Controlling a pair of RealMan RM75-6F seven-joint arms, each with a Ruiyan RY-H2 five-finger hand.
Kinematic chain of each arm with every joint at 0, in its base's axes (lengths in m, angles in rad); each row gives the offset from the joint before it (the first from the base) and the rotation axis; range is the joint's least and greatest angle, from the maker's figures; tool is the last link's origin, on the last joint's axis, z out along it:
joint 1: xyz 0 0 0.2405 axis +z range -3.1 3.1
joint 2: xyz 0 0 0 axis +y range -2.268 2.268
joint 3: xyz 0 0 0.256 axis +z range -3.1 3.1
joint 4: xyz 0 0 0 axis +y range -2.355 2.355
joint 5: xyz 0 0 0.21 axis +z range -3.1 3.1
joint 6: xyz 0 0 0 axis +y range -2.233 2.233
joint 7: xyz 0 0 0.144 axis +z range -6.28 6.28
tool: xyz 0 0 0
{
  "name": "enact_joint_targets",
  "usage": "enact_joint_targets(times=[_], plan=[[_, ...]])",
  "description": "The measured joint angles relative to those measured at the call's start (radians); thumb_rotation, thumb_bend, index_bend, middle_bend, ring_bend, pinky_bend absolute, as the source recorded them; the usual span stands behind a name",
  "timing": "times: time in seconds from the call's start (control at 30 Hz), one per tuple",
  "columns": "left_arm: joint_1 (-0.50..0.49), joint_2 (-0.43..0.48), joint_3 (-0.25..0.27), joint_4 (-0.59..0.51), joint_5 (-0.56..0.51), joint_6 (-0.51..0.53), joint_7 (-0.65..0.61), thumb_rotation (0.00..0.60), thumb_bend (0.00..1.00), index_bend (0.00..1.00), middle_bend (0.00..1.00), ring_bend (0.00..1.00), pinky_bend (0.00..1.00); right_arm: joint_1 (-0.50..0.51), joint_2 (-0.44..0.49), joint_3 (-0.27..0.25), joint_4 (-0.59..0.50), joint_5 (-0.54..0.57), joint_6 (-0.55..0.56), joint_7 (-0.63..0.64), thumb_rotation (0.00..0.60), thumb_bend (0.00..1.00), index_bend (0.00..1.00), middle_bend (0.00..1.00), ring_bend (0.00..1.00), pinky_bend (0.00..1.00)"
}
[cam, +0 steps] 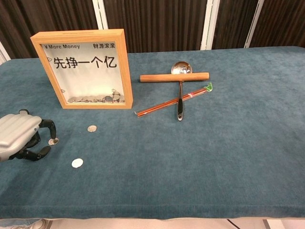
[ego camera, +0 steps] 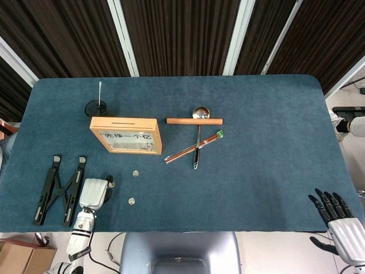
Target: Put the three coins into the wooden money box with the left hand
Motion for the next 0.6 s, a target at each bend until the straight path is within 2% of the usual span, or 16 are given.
enact_joint_targets(times=[0.6], plan=[[-0.009, 0.004, 0.01, -0.007, -0.032, -0.012, 0.031, 0.6, 0.37, 0.46, 1.0, 1.0, 1.0, 0.0, 0.001, 0.0, -0.001, -0.001, 0.001, 0.001, 0.6, 0.15, 0.0, 0.0, 0.0, 0.0]])
